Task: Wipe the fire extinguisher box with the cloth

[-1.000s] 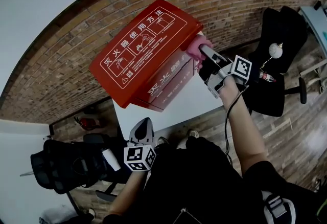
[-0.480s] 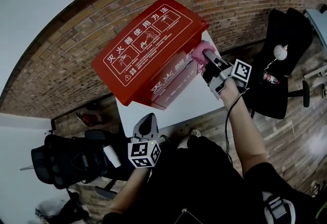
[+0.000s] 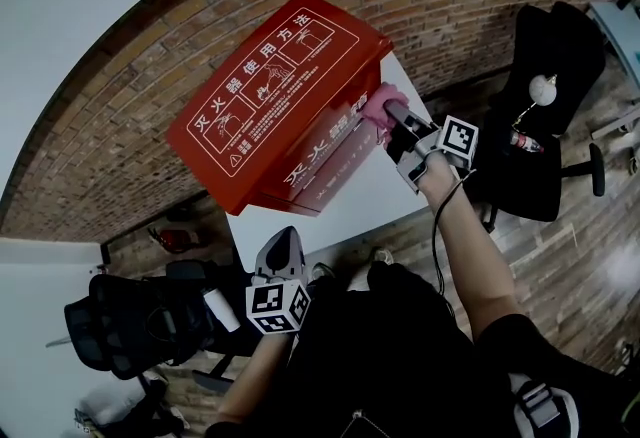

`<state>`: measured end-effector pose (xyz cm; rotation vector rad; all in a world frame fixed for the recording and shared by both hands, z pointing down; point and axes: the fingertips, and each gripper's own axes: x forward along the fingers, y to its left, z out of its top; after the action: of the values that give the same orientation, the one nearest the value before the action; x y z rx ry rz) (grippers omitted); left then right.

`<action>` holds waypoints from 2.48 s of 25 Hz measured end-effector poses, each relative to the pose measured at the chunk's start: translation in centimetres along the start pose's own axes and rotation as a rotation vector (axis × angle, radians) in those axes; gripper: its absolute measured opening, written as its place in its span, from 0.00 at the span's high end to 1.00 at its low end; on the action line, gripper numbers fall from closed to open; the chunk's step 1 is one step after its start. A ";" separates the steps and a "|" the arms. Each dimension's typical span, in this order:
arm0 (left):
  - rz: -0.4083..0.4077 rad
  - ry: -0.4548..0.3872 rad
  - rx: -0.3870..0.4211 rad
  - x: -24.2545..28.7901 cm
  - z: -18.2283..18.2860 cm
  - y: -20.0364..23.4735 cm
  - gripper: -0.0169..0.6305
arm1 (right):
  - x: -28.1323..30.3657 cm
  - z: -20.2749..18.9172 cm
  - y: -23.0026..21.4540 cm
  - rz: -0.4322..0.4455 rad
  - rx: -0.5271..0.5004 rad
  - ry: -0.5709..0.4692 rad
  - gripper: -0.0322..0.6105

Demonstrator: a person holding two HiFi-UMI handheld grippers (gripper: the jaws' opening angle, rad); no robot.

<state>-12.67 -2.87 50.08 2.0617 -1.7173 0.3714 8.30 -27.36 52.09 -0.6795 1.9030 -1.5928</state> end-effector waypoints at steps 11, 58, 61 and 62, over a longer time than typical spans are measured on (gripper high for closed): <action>0.007 0.012 -0.004 -0.3 -0.8 0.0 0.93 | -0.7 -0.7 -5.0 -0.105 0.011 -0.004 0.78; 0.063 0.083 0.011 -2.3 -5.6 1.0 0.93 | -2.6 -3.9 -20.6 -0.363 0.008 -0.004 0.78; 0.068 0.085 0.007 -2.3 -5.8 1.1 0.93 | -2.8 -4.1 -21.5 -0.387 0.010 -0.005 0.78; 0.069 0.085 0.006 -2.3 -5.8 1.1 0.93 | -2.8 -4.1 -21.9 -0.397 0.010 -0.006 0.78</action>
<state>-13.80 1.75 54.27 1.9651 -1.7413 0.4791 8.01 -26.14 74.50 -1.1105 1.8341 -1.8289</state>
